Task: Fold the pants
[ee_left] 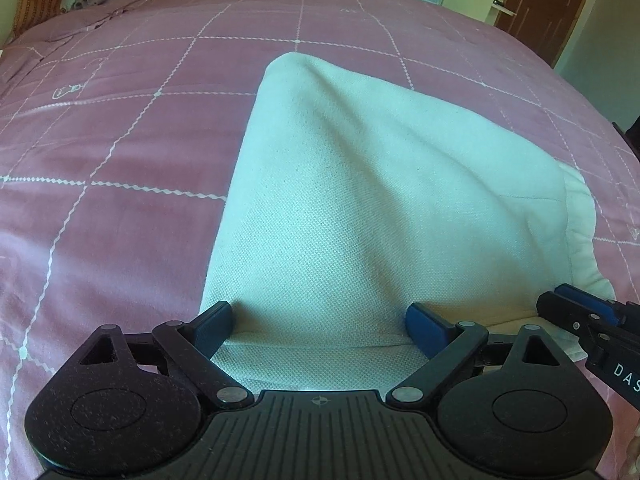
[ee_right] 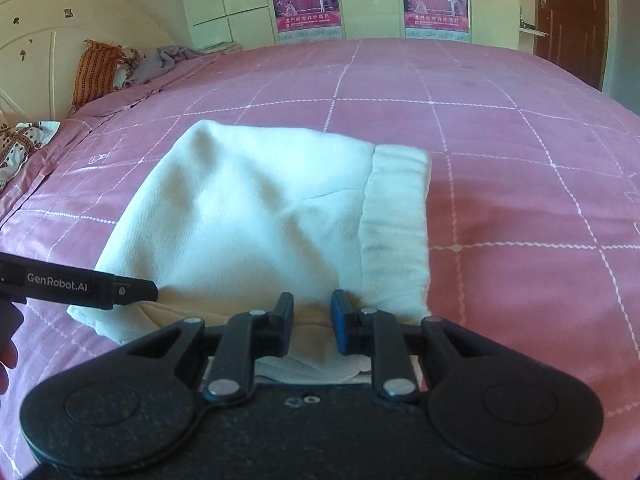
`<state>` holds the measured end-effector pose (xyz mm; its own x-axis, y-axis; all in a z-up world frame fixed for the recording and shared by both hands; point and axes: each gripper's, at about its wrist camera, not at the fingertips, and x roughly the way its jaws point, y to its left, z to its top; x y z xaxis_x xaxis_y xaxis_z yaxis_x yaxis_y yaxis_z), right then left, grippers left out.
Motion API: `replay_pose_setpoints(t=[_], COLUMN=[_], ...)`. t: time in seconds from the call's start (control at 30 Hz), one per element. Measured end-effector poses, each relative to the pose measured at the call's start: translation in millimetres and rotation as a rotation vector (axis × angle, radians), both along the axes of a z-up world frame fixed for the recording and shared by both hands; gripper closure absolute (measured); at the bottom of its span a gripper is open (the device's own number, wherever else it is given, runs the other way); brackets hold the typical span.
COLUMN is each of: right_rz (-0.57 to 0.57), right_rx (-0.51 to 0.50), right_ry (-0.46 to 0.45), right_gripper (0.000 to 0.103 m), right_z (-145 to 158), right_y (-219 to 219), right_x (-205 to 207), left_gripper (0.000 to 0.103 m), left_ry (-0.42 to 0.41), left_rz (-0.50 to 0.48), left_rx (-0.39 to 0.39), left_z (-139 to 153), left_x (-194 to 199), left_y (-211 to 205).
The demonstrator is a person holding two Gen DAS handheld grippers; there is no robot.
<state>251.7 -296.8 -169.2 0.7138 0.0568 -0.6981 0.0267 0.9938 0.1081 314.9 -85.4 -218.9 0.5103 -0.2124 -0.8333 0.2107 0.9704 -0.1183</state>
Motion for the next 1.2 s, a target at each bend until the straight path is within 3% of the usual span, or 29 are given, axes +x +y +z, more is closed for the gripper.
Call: replay_pose_setpoints(t=[0.13, 0.23, 0.5, 0.67, 0.73, 0.8, 0.87, 1.07, 1.13, 1.2], right_rz=[-0.011, -0.014, 0.006, -0.01, -0.017, -0.009, -0.023, -0.072, -0.061, -0.064], right_rx=[0.032, 0.029, -0.019, -0.054, -0.102, -0.174, -0.133, -0.097, -0.107, -0.082], right_ry=[-0.001, -0.078, -0.122, -0.109, -0.049, 0.02, -0.005, 0.034, 0.031, -0.026], right_gripper=[0.08, 0.076, 0.075, 0.077, 0.078, 0.087, 0.09, 0.09, 0.086, 0.078], right_z=[18, 40, 59, 48, 28, 0, -12, -6, 3, 16], right_y=[-1, -2, 2, 0, -3, -10, -20, -18, -13, -9], right_x=[0, 6, 68, 94, 101, 104, 100, 110, 103, 87], left_gripper=[0.01, 0.01, 0.01, 0.01, 0.01, 0.004, 0.004, 0.004, 0.004, 0.004], left_ry=[-0.03, -0.081, -0.113, -0.09, -0.043, -0.027, -0.027, -0.024, -0.029, -0.031], left_rz=[-0.001, -0.031, -0.062, -0.063, -0.061, -0.049, -0.039, -0.034, -0.033, -0.032], left_rx=[0.029, 0.039, 0.056, 0.093, 0.125, 0.107, 0.09, 0.113, 0.112, 0.106], left_z=[20, 38, 46, 27, 9, -5, -8, -5, -3, -2], left_x=[2, 8, 52, 79, 86, 86, 84, 81, 75, 68], left_y=[-4, -12, -41, -51, -51, -44, -39, -42, -39, -35])
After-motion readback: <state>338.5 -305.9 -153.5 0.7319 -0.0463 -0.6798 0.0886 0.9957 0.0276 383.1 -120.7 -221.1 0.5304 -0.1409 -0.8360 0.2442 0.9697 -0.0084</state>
